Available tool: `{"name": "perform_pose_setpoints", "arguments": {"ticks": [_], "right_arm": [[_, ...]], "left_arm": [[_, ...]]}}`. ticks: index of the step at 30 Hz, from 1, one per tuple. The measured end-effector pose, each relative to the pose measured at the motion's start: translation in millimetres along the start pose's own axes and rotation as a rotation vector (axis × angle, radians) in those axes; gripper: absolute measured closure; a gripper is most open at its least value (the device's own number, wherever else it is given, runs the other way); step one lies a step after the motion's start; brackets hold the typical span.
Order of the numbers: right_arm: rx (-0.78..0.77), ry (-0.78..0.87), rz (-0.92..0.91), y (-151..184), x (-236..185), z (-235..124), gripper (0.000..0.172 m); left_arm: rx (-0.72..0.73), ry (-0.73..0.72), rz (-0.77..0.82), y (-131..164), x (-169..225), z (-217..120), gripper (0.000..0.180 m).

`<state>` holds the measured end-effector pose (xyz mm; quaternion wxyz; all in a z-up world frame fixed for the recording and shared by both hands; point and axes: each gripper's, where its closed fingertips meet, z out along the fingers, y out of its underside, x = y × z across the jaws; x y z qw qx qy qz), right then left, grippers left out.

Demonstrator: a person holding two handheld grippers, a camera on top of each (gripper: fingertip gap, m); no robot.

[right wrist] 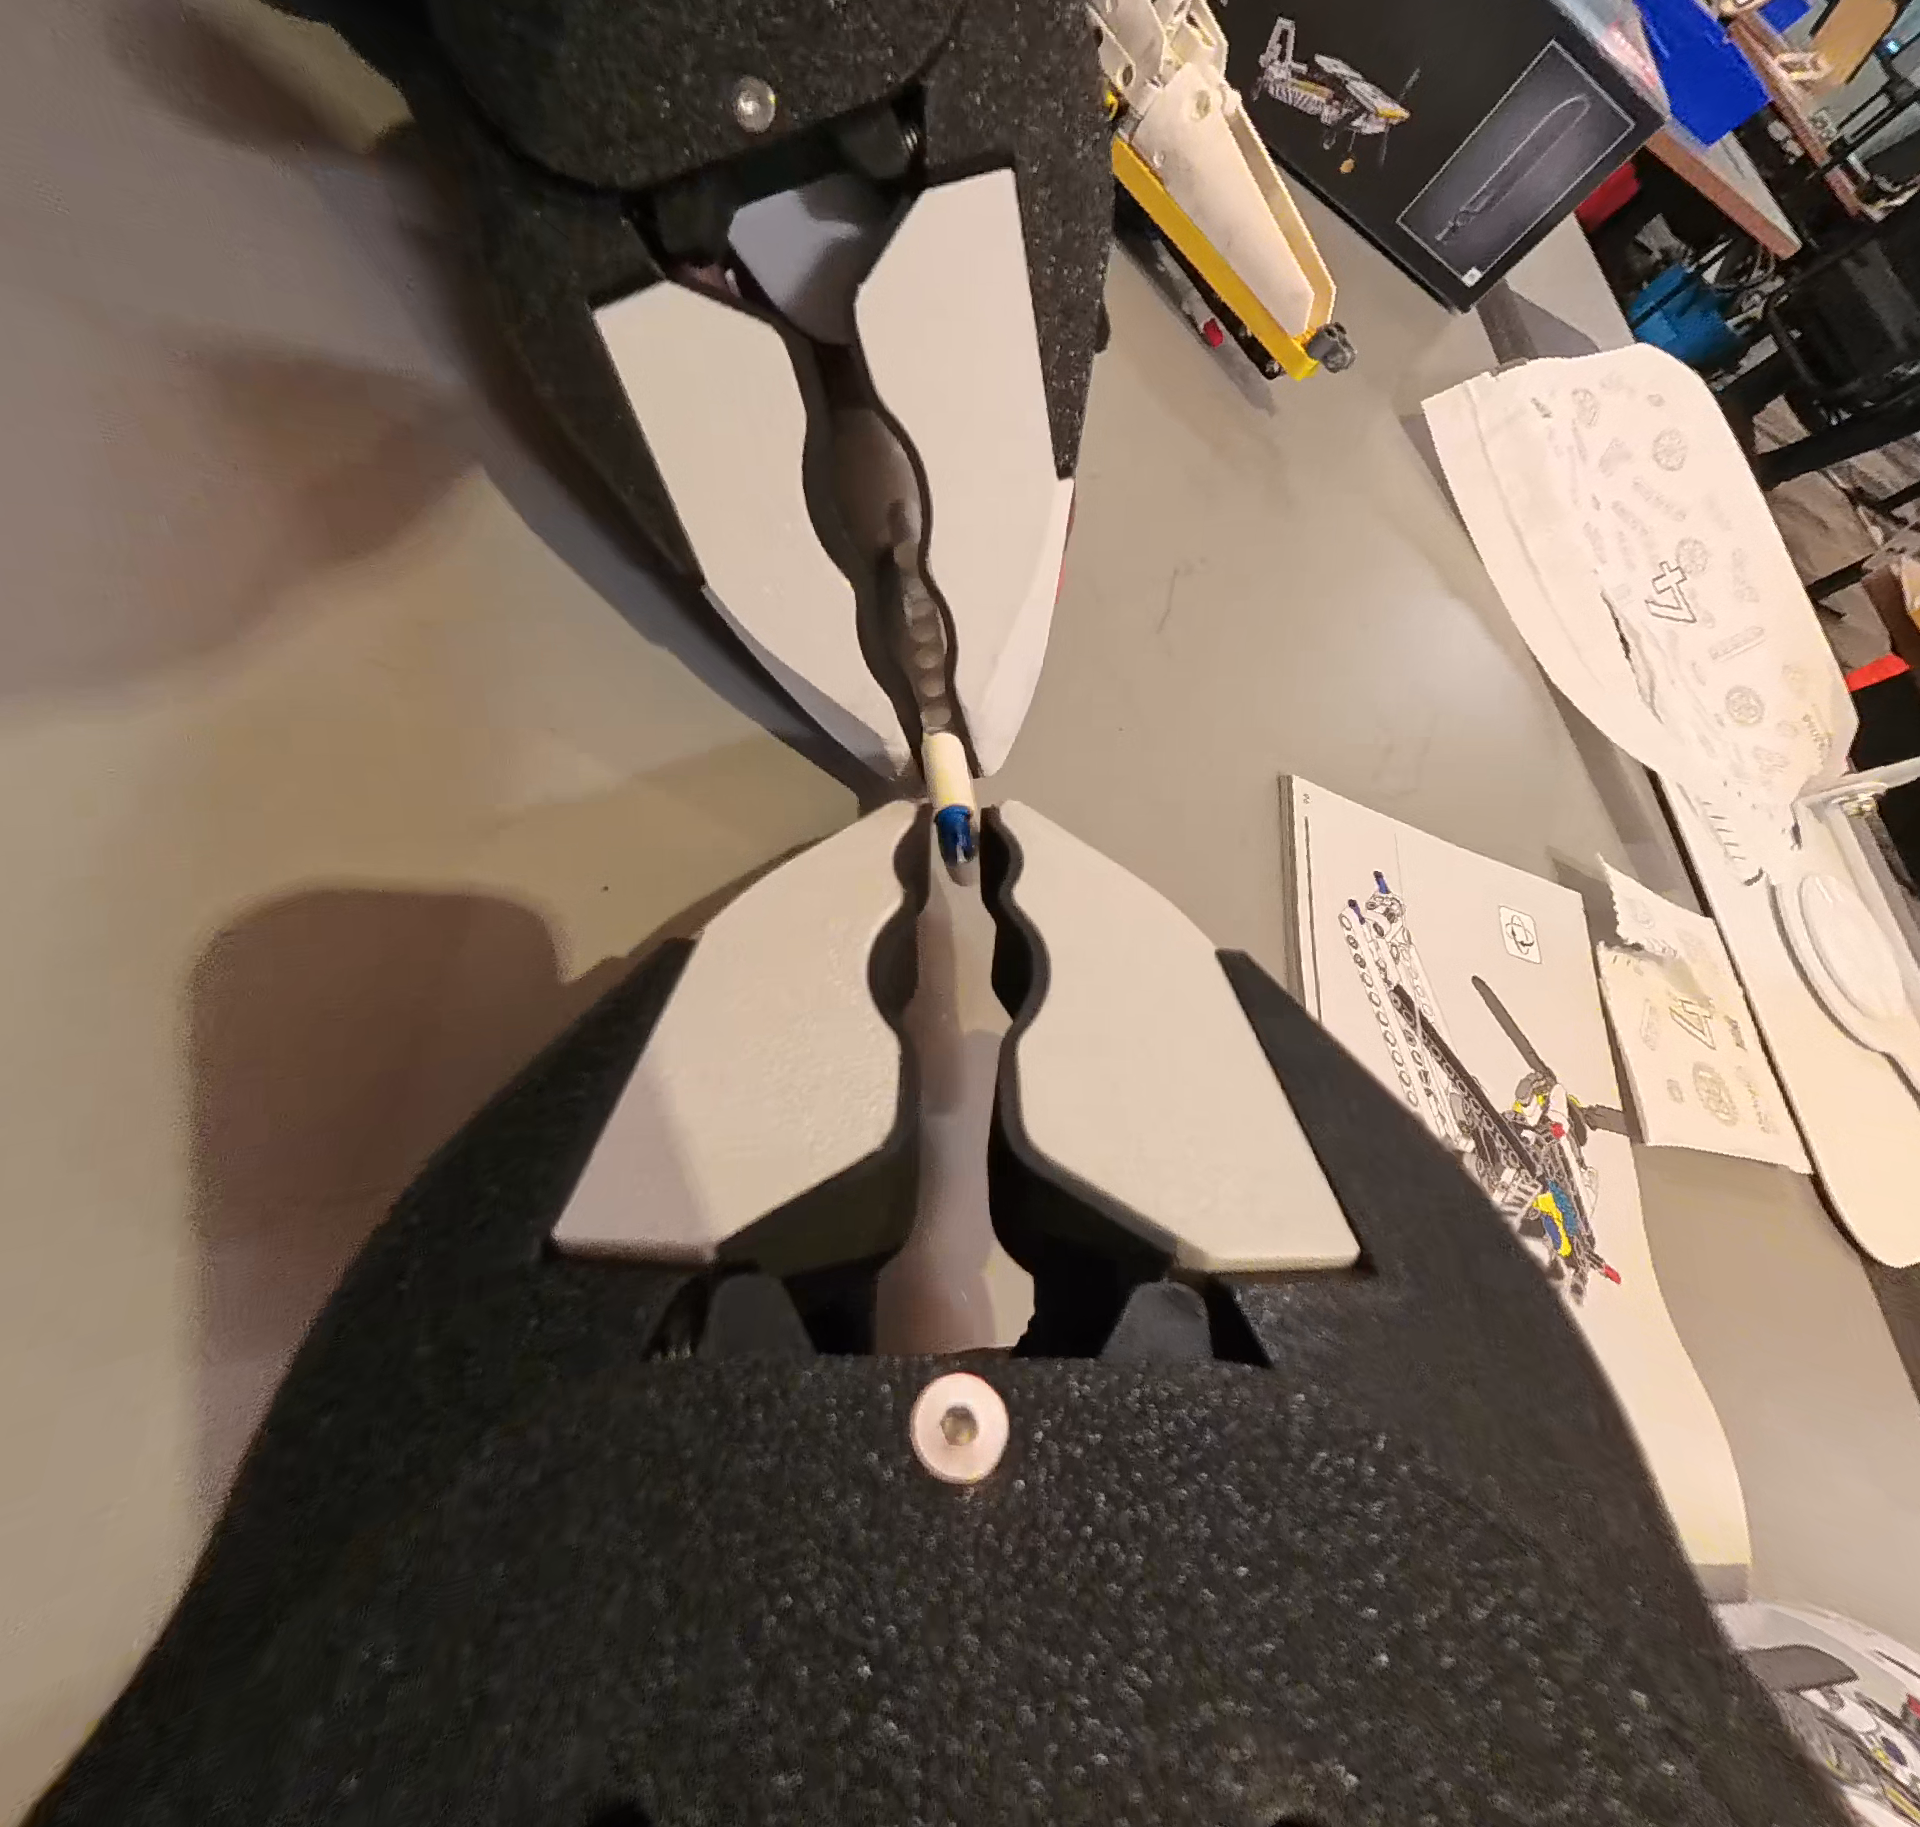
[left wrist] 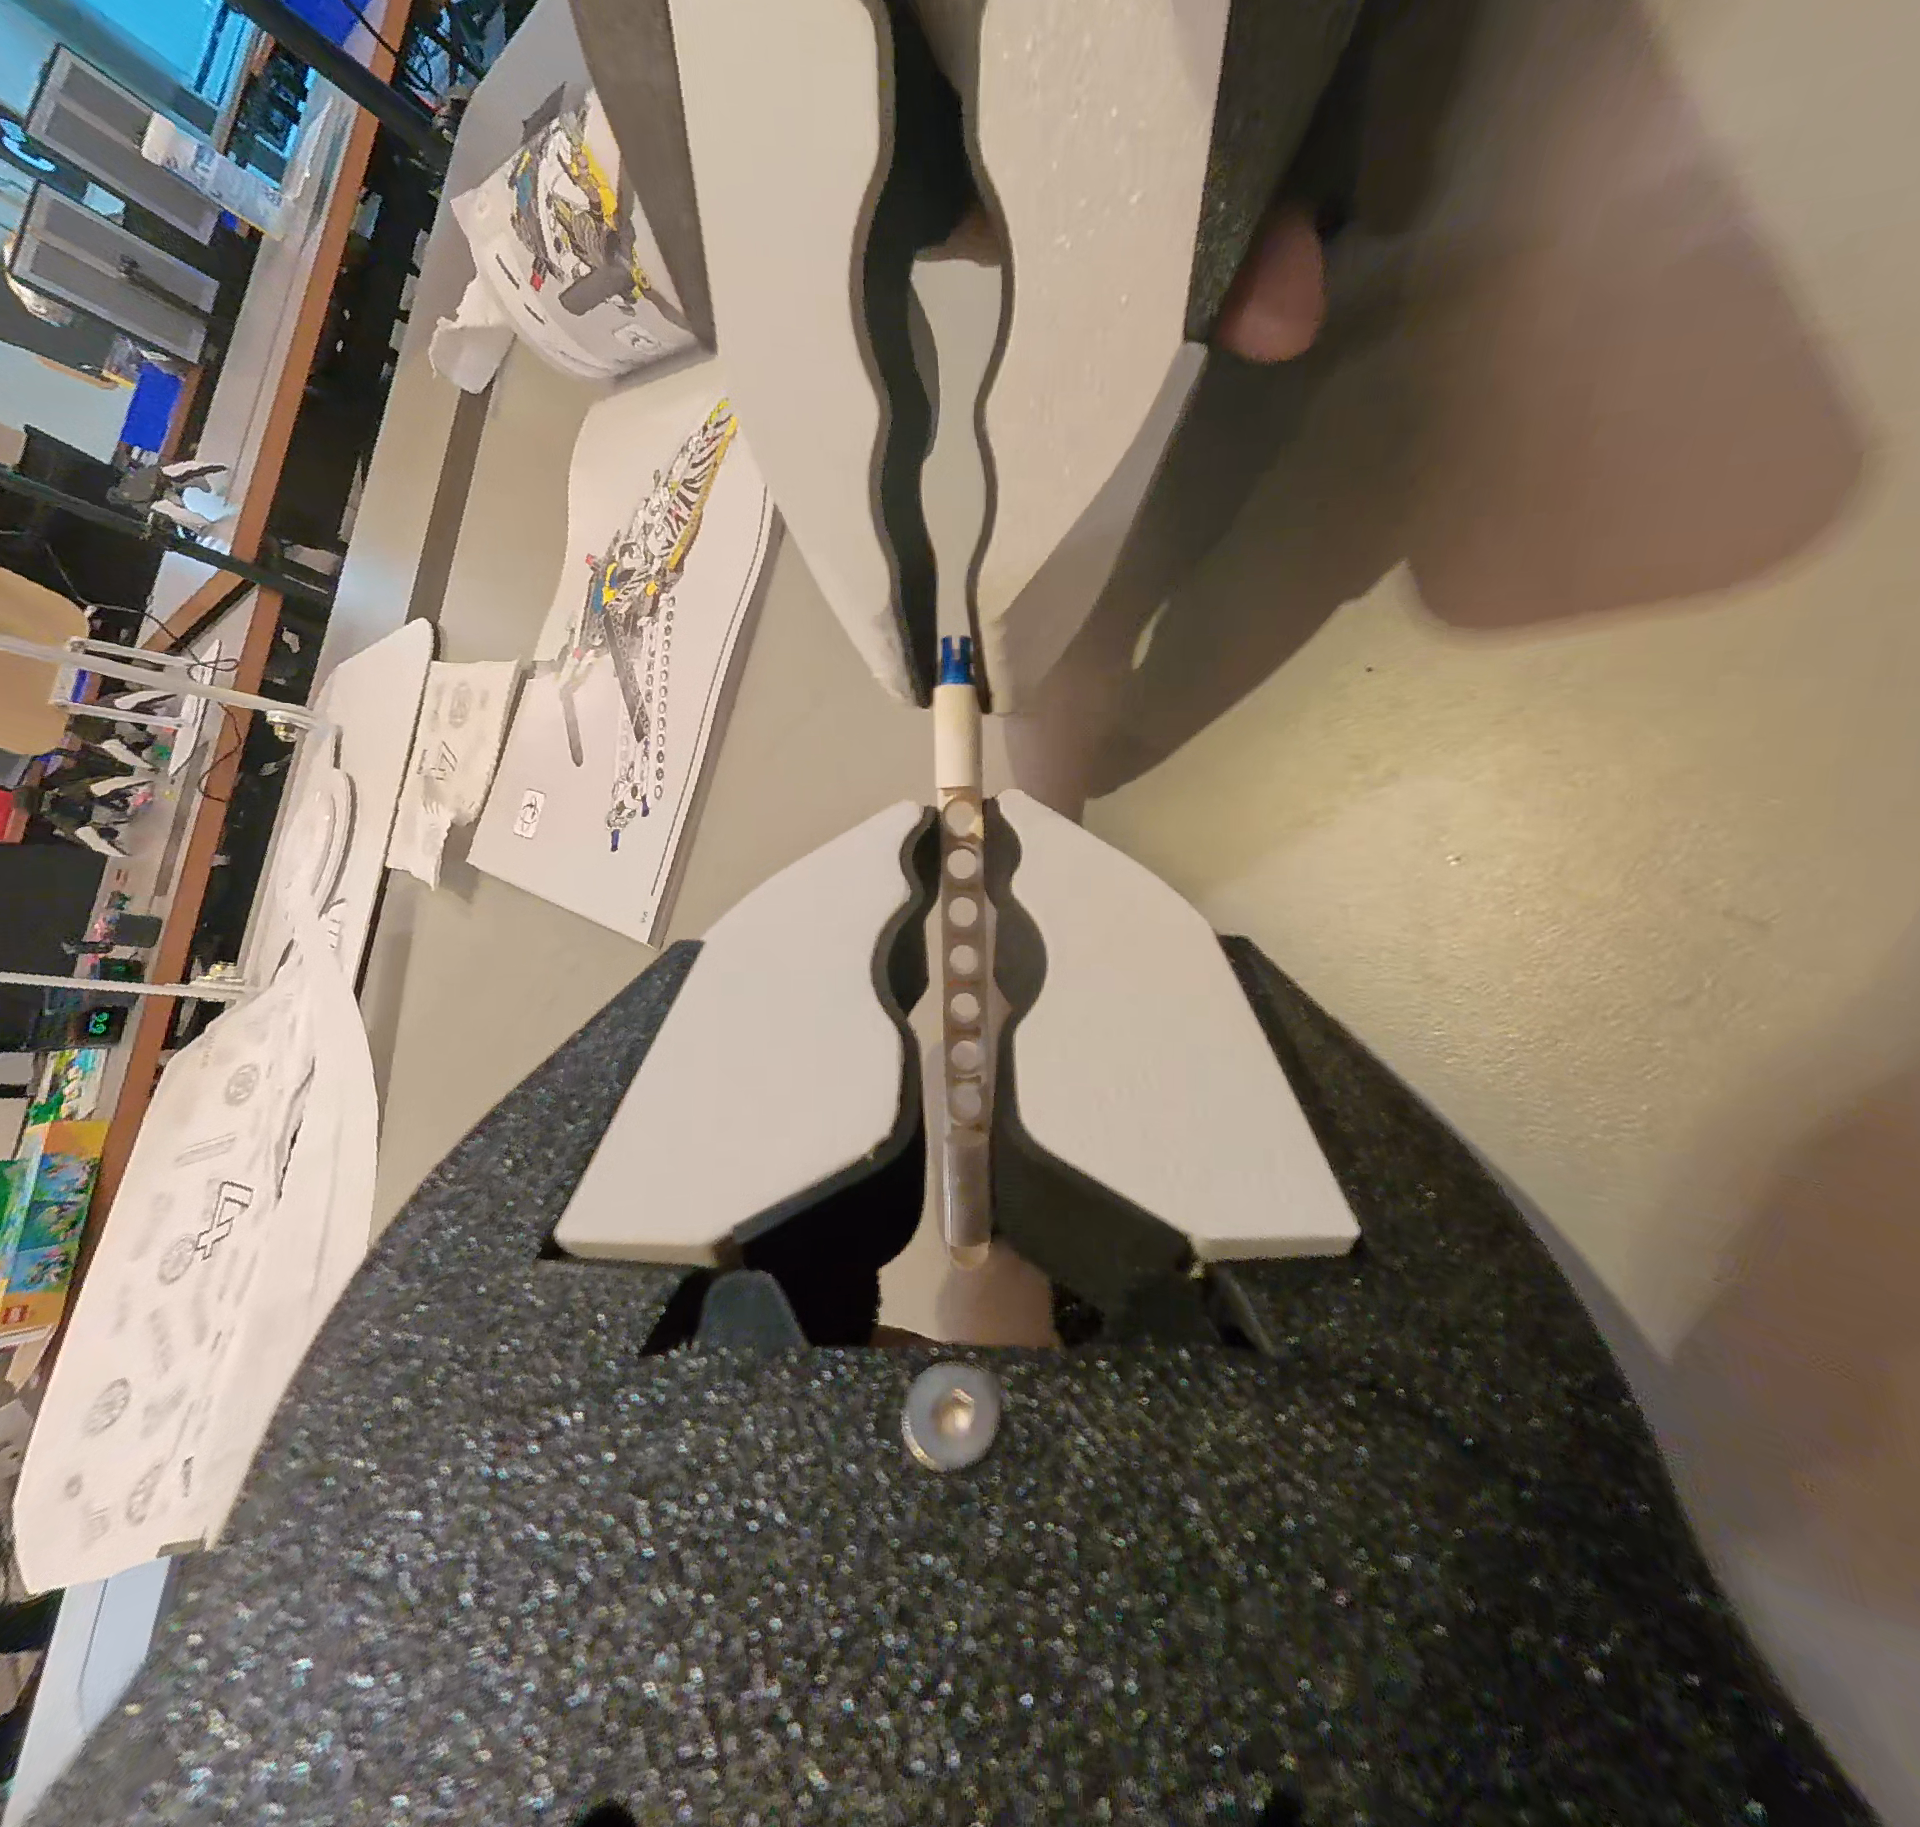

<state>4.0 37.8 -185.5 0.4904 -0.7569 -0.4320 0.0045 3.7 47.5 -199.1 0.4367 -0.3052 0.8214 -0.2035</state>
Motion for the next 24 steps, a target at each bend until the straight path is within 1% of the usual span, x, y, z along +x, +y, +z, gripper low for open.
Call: {"name": "perform_pose_setpoints", "arguments": {"ticks": [7,11,17,20,24], "right_arm": [[0.019,-0.004,-0.076,-6.1,-5.2,-2.3,0.165],[0.018,-0.008,-0.126,-6.6,-10.8,-3.1,0.165],[0.045,-0.017,-0.155,-5.8,-16.1,-12.1,0.168],[0.037,-0.013,-0.169,-3.5,-18.1,-13.9,0.168],[0.047,0.004,-0.15,-4.0,-17.0,-13.5,0.167]], "left_arm": [[0.048,0.051,-0.026,-2.6,4.4,-5.9,0.171],[0.065,0.08,-0.013,-2.8,9.6,-8.6,0.171],[0.097,0.068,0.021,-7.1,14.1,-10.4,0.171],[0.086,0.063,0.047,-9.0,16.4,-9.2,0.171],[0.071,0.072,0.023,-8.9,15.9,-8.0,0.171]]}}
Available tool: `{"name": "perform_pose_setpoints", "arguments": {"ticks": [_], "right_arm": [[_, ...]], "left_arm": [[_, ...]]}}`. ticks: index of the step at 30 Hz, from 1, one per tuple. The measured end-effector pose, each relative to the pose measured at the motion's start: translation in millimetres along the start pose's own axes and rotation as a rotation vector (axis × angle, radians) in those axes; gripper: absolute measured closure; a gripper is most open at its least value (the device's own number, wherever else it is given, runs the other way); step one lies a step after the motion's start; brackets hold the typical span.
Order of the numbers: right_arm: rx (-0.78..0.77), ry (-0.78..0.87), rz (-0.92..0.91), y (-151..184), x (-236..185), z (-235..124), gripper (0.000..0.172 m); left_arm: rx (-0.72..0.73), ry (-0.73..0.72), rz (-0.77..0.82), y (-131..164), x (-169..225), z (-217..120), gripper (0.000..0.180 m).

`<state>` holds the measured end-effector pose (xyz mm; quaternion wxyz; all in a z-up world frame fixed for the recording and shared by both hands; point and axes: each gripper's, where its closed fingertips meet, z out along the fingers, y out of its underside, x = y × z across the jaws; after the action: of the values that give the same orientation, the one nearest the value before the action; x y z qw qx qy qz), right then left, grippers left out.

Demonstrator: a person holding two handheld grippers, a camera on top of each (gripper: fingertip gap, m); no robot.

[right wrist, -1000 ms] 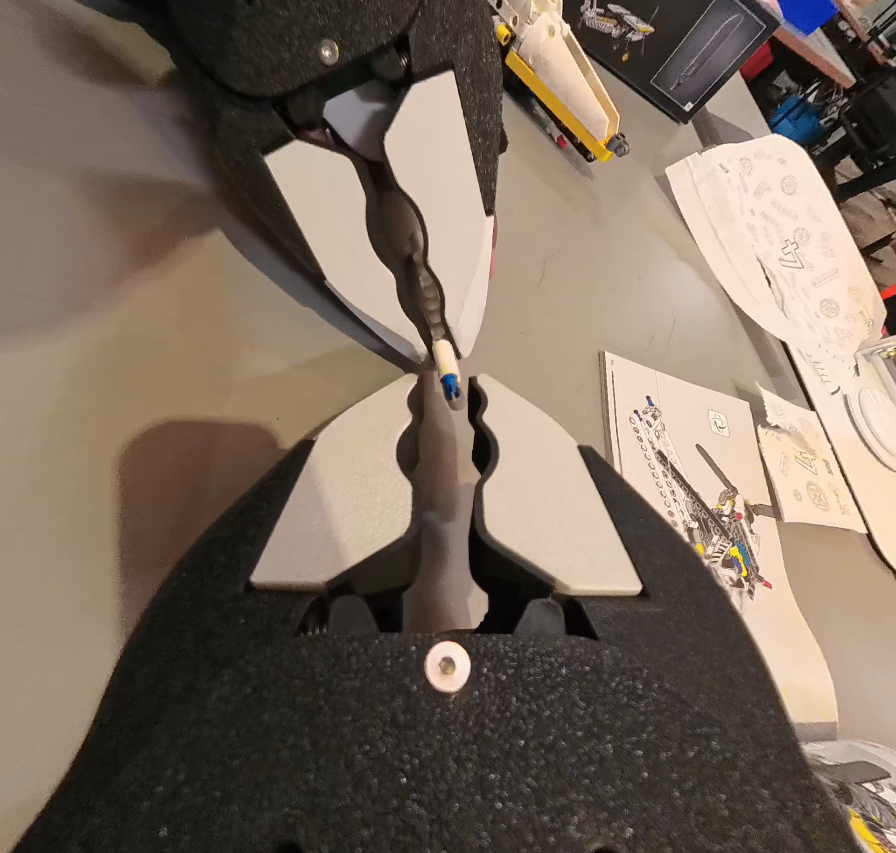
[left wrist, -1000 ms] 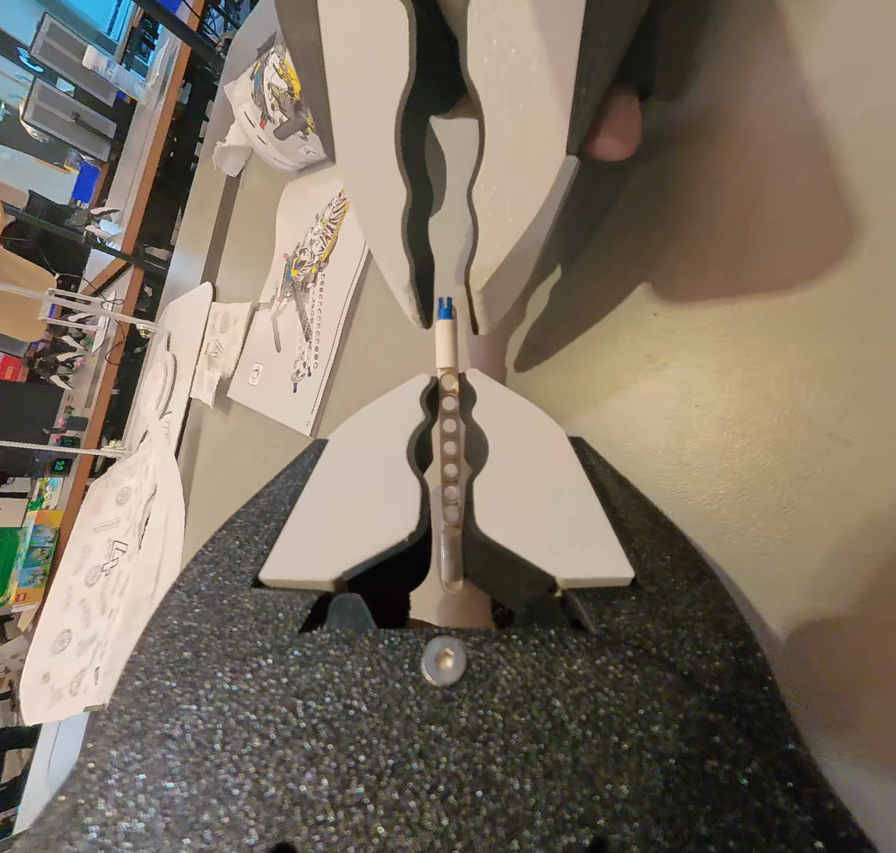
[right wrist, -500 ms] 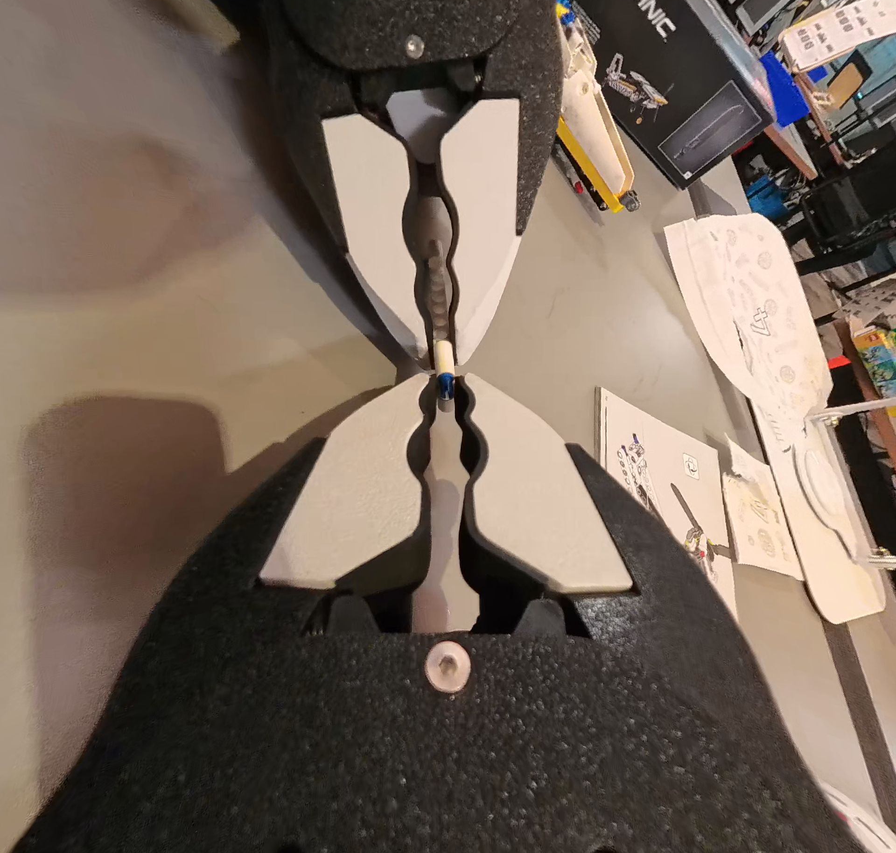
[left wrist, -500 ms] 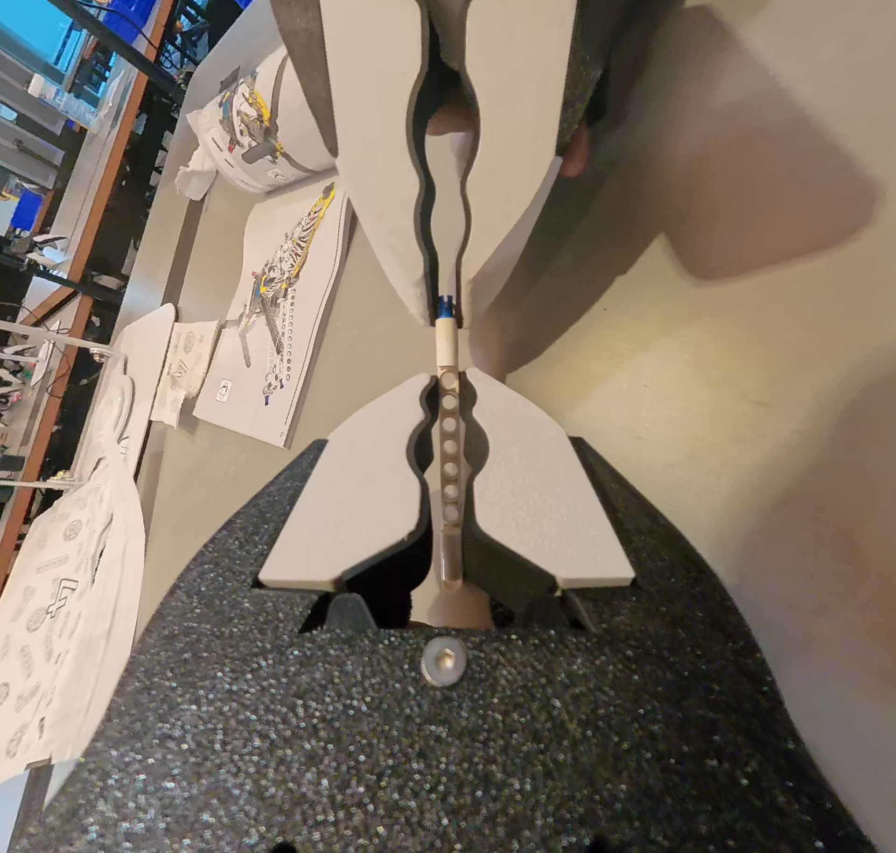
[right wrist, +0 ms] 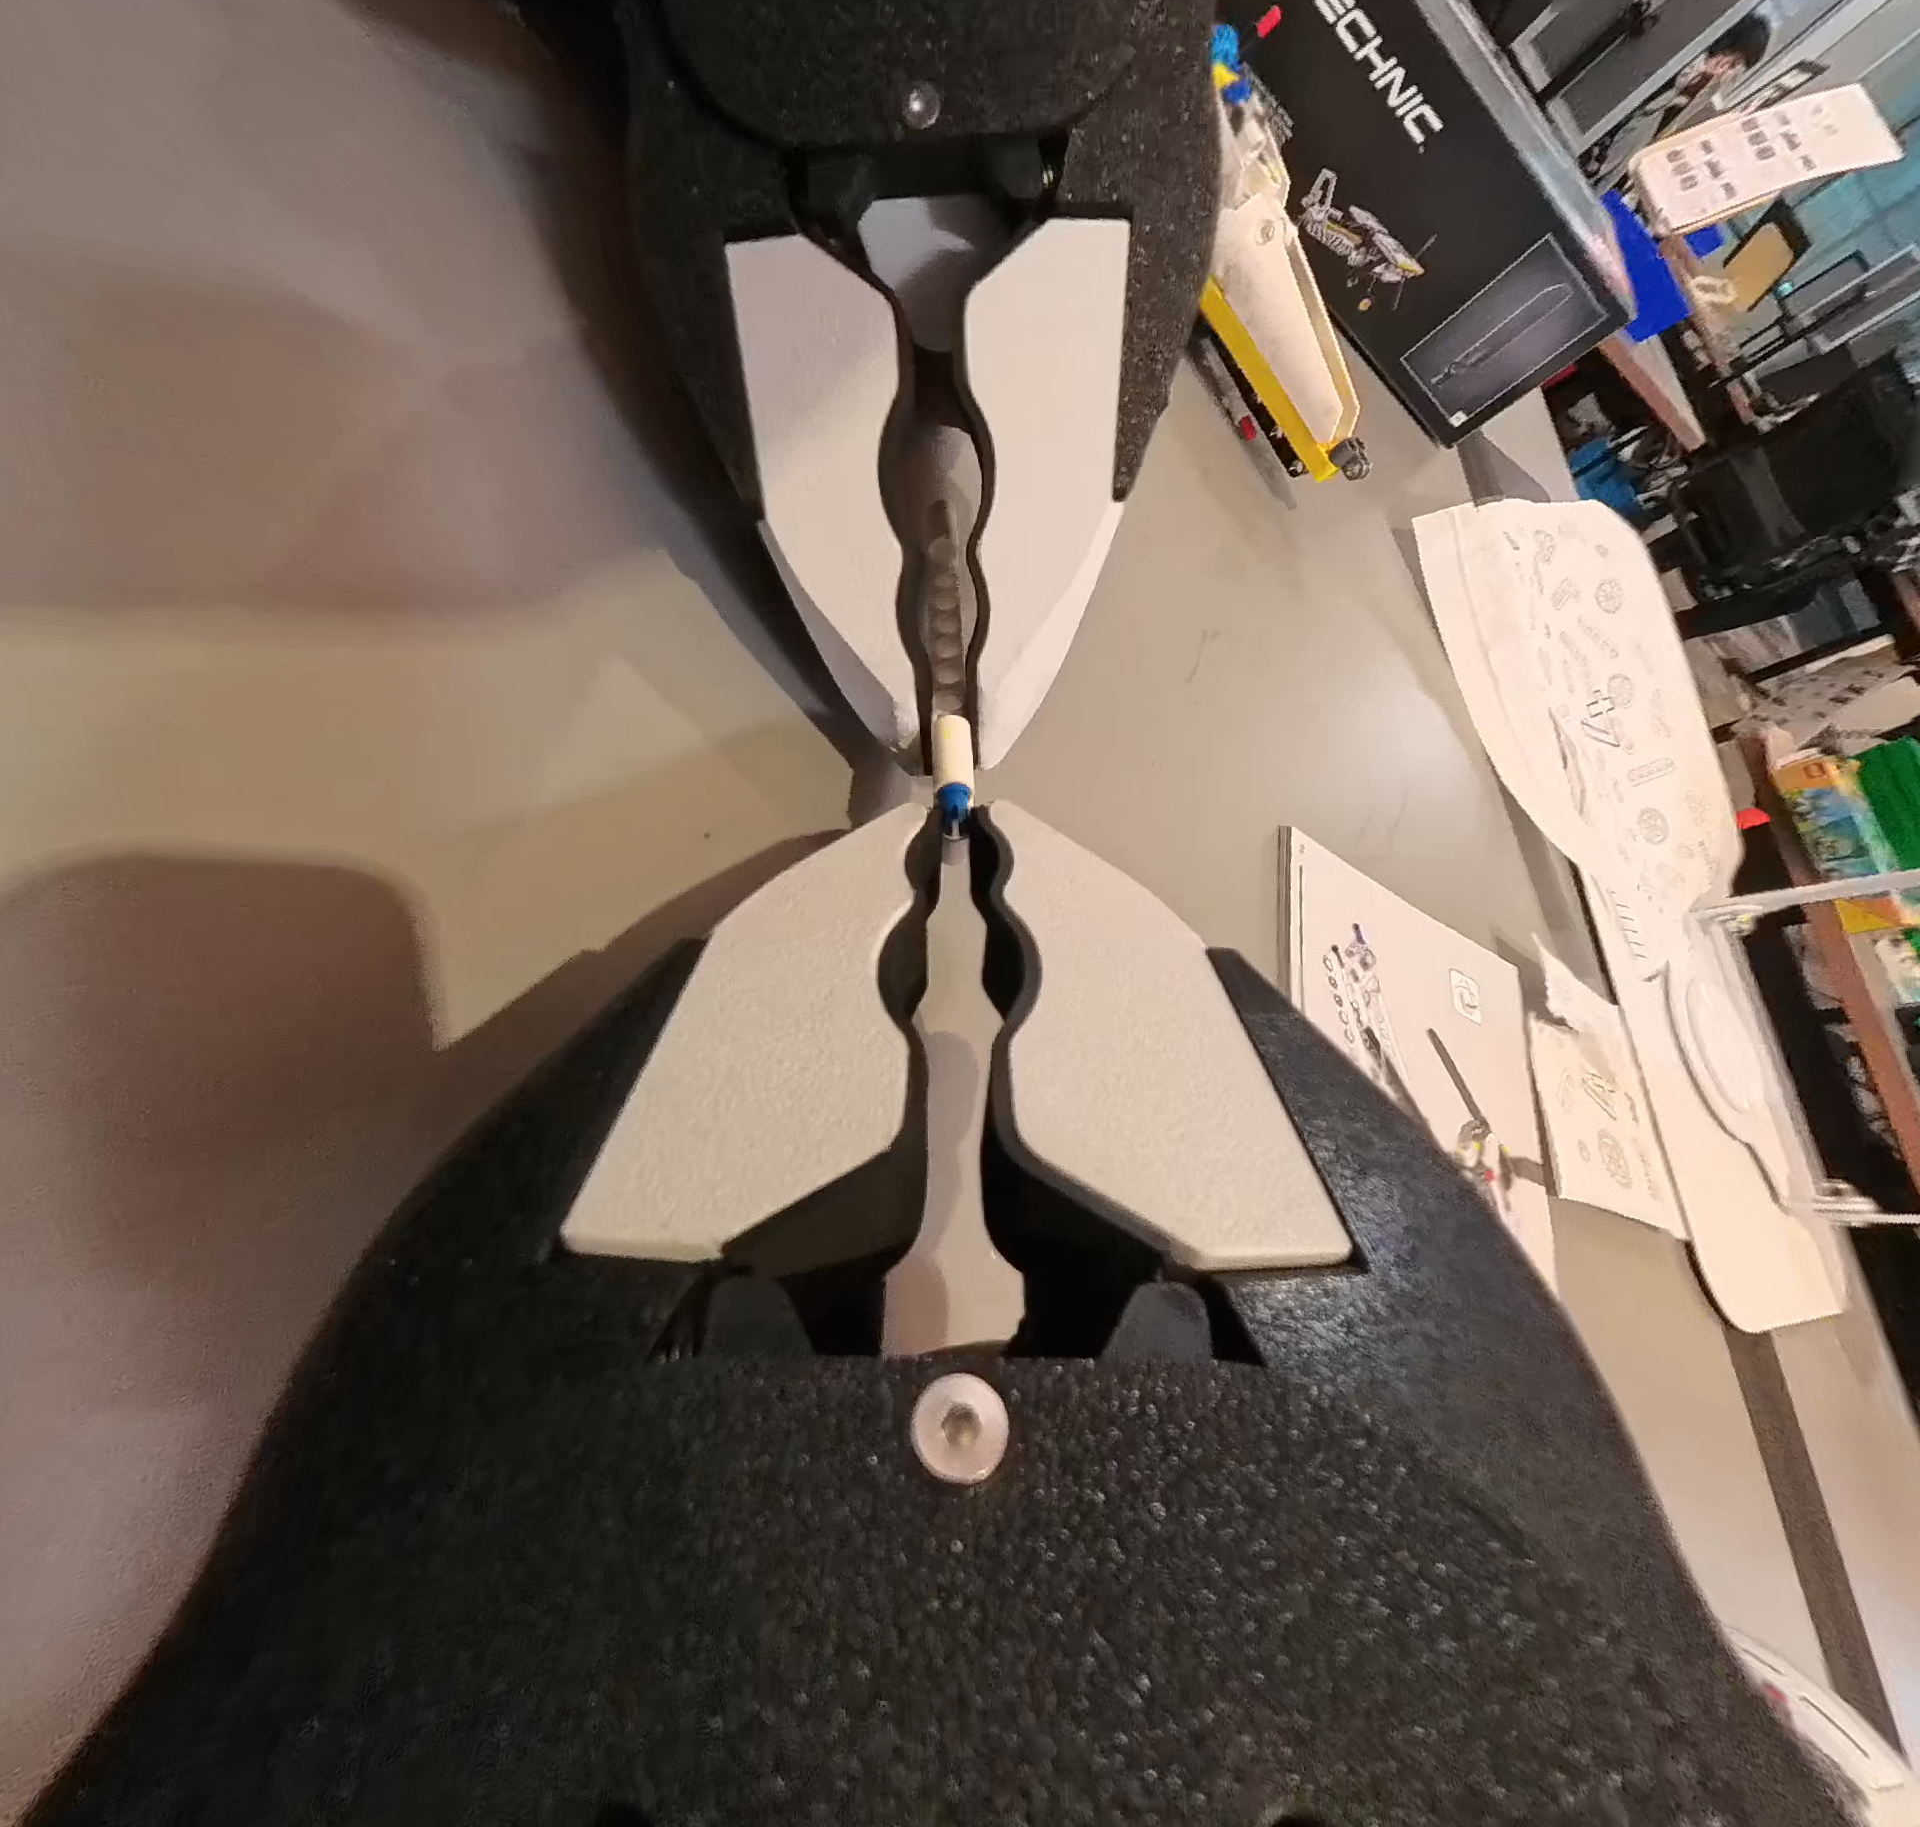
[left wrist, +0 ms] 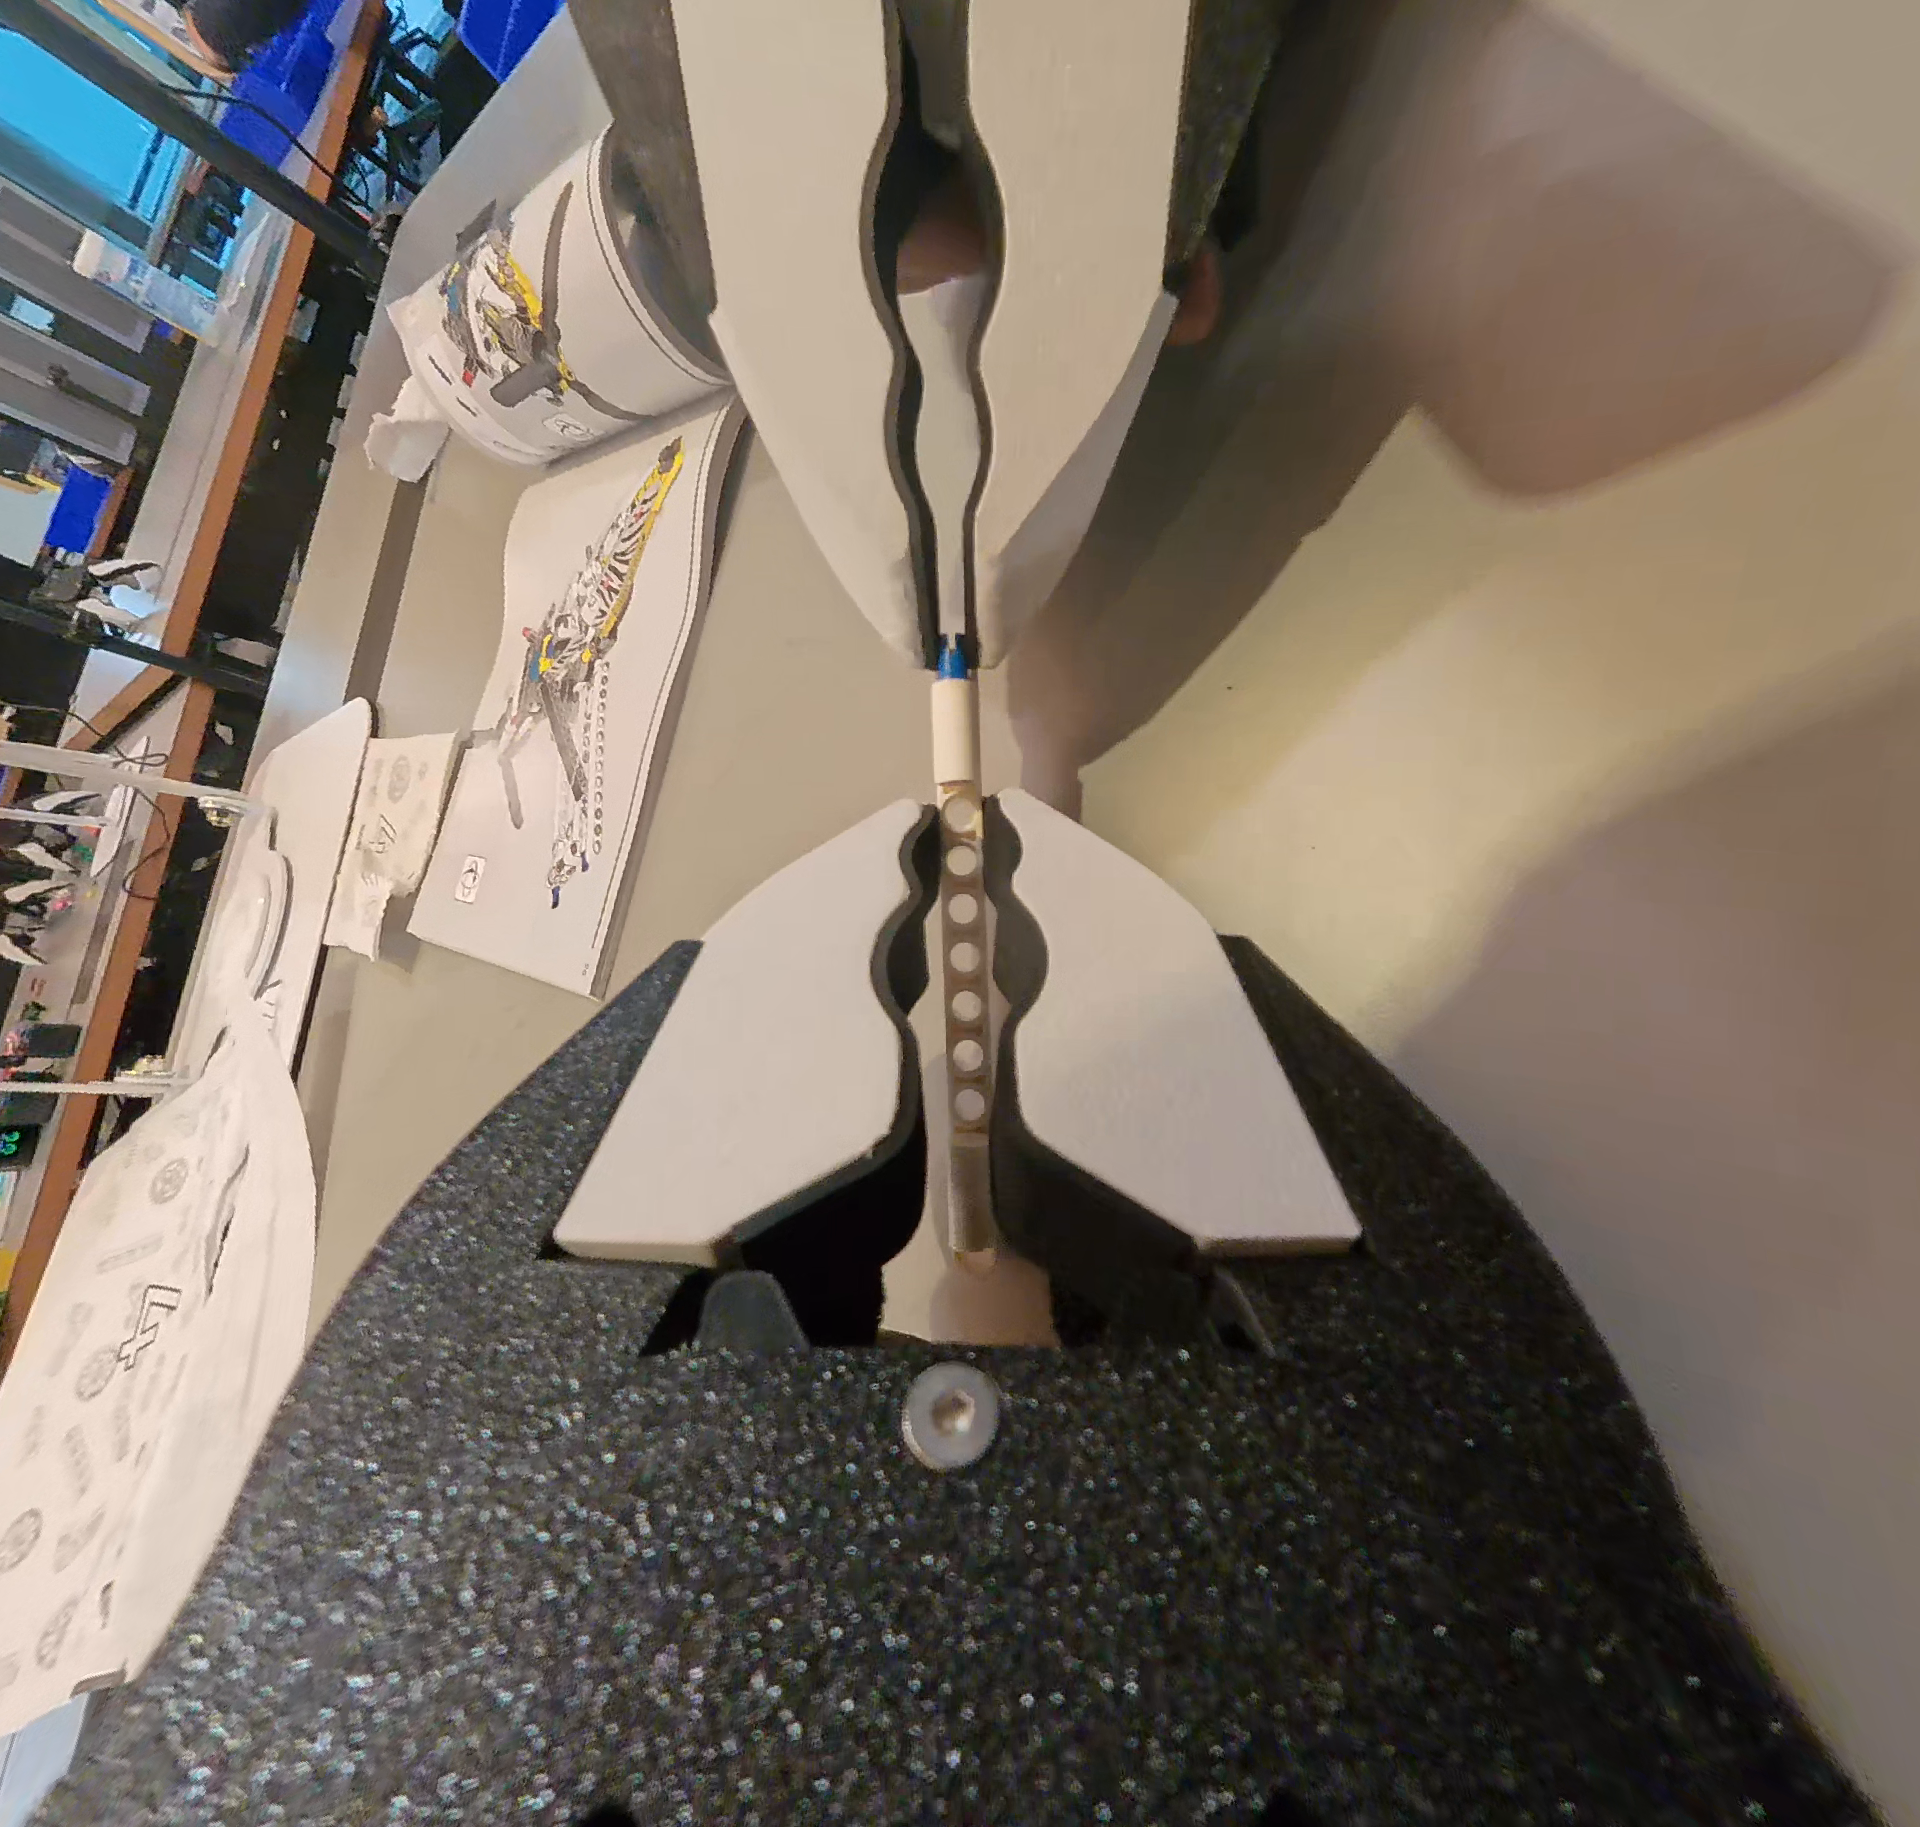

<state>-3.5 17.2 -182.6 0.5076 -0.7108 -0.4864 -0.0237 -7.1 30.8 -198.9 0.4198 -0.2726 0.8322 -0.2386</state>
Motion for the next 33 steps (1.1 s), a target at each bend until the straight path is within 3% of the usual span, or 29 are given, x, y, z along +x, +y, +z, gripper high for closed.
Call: {"name": "perform_pose_setpoints", "arguments": {"ticks": [7,21,25,28,33], "right_arm": [[-0.033,0.047,-0.103,2.4,-4.5,4.5,0.158],[-0.037,0.09,-0.14,-2.0,-1.6,-0.8,0.17],[-0.116,0.123,-0.159,20.8,2.0,-9.7,0.172],[-0.034,0.131,-0.145,11.6,1.3,-12.4,0.172],[-0.046,0.132,-0.189,7.7,-6.0,-5.0,0.162]], "left_arm": [[-0.035,-0.002,0.02,1.3,0.8,1.0,0.171],[-0.043,-0.025,0.056,2.7,0.9,-0.8,0.171],[-0.039,-0.038,0.025,11.0,-5.2,-5.9,0.171],[-0.047,-0.032,0.041,8.6,-3.5,-3.5,0.171],[-0.065,-0.016,0.076,3.2,2.2,0.0,0.171]]}}
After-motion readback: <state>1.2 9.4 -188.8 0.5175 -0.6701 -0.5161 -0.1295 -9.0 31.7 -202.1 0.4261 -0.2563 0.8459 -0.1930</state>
